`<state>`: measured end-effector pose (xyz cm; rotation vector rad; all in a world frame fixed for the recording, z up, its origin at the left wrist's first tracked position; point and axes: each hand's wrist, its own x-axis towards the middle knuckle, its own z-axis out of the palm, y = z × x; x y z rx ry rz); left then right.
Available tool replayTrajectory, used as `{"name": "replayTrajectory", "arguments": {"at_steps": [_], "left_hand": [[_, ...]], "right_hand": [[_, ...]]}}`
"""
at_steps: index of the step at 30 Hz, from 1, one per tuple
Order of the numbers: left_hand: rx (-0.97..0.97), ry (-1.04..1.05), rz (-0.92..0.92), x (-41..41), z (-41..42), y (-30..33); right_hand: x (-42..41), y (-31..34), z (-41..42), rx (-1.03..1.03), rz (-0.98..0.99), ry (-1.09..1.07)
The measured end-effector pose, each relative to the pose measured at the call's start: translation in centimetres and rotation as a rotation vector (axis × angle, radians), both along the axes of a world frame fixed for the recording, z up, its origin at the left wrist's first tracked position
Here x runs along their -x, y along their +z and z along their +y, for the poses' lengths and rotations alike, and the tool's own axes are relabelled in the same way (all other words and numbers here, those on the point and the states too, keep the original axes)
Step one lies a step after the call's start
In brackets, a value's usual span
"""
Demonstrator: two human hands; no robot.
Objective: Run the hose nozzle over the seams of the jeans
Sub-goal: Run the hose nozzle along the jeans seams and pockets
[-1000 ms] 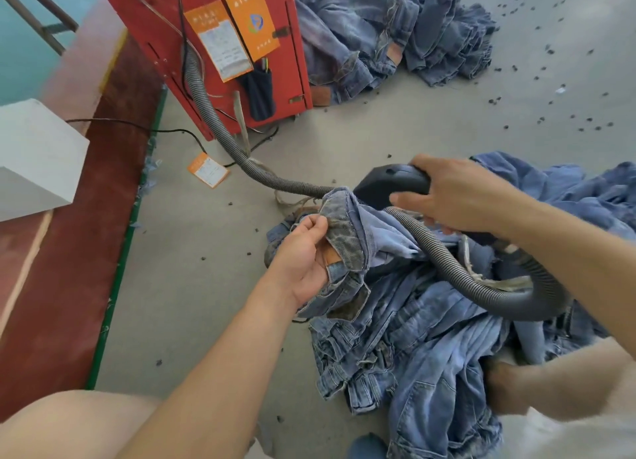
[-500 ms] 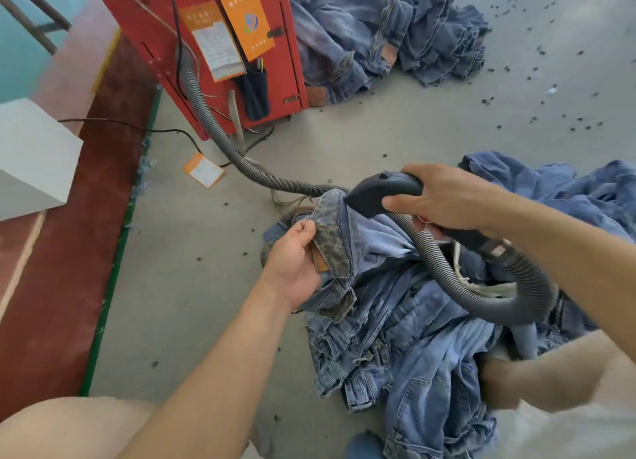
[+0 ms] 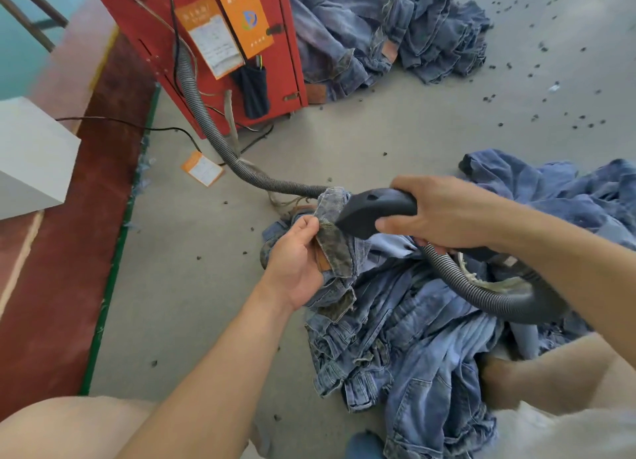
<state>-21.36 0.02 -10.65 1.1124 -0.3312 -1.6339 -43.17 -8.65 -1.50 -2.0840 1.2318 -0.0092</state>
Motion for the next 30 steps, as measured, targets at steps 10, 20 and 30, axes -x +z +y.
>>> {"name": "replayTrajectory", "arguments": {"at_steps": [10, 20, 30], "left_hand": [[0.035, -0.025, -0.015, 0.0, 0.3, 0.1], [0.071, -0.092, 0.028, -0.2, 1.1, -0.5], [0.052, -0.099, 0.009, -0.3, 1.5, -1.1]], "right_hand": [[0.7, 0.3, -1.7, -0.062, -0.058, -0.176], [0.5, -1.3, -3.3, -0.268, -0.221, -0.379], [-0.1, -2.3, -3.1, -0.390, -0.278, -0.451]]}}
